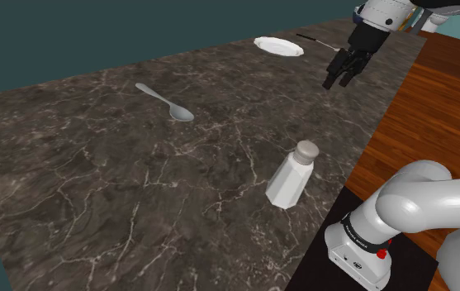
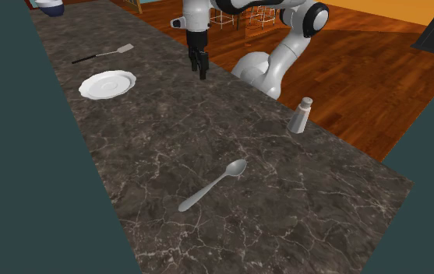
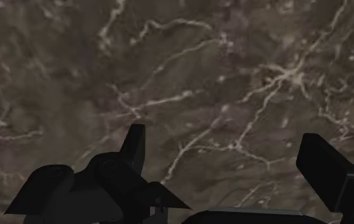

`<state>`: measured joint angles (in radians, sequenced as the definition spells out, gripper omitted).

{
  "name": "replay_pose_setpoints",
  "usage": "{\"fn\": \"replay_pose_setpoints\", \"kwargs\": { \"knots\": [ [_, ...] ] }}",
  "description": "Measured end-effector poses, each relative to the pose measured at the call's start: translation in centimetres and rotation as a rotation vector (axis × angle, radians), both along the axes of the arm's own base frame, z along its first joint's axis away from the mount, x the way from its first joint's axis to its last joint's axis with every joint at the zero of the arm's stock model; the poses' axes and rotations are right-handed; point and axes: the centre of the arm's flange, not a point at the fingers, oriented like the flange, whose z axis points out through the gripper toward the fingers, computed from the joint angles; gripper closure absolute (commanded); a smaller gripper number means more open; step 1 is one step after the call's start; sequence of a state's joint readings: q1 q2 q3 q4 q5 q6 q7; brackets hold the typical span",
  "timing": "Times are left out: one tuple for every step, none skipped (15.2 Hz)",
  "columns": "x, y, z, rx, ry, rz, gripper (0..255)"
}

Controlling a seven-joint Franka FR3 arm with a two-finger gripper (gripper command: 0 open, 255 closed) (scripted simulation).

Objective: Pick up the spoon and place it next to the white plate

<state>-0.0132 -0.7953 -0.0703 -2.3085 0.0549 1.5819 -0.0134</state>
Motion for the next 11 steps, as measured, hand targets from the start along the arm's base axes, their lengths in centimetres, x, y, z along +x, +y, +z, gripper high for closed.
{"fn": "replay_pose_setpoints", "kwargs": {
  "knots": [
    [0.0, 0.0, 0.0, 0.0, 0.0, 0.0, 0],
    [0.3, 0.7, 0.1, 0.0, -0.002, 0.001, 0],
    [0.5, 1.5, 0.0, 0.0, -0.005, 0.001, 0],
    [1.0, 2.5, 0.1, 0.0, -0.009, 0.002, 0],
    [1.3, 3.6, 0.1, 0.001, -0.013, 0.003, 0],
    [1.5, 4.9, 0.1, 0.001, -0.017, 0.003, 0],
    [2.0, 6.2, 0.3, 0.001, -0.021, 0.004, 0],
    [2.3, 7.3, 0.1, 0.002, -0.025, 0.005, 0],
    [2.8, 8.7, 0.1, 0.002, -0.03, 0.006, 0],
    [3.3, 9.9, 0.4, 0.002, -0.034, 0.006, 0],
    [3.6, 11.1, 0.4, 0.002, -0.038, 0.007, 0]
  ]
}}
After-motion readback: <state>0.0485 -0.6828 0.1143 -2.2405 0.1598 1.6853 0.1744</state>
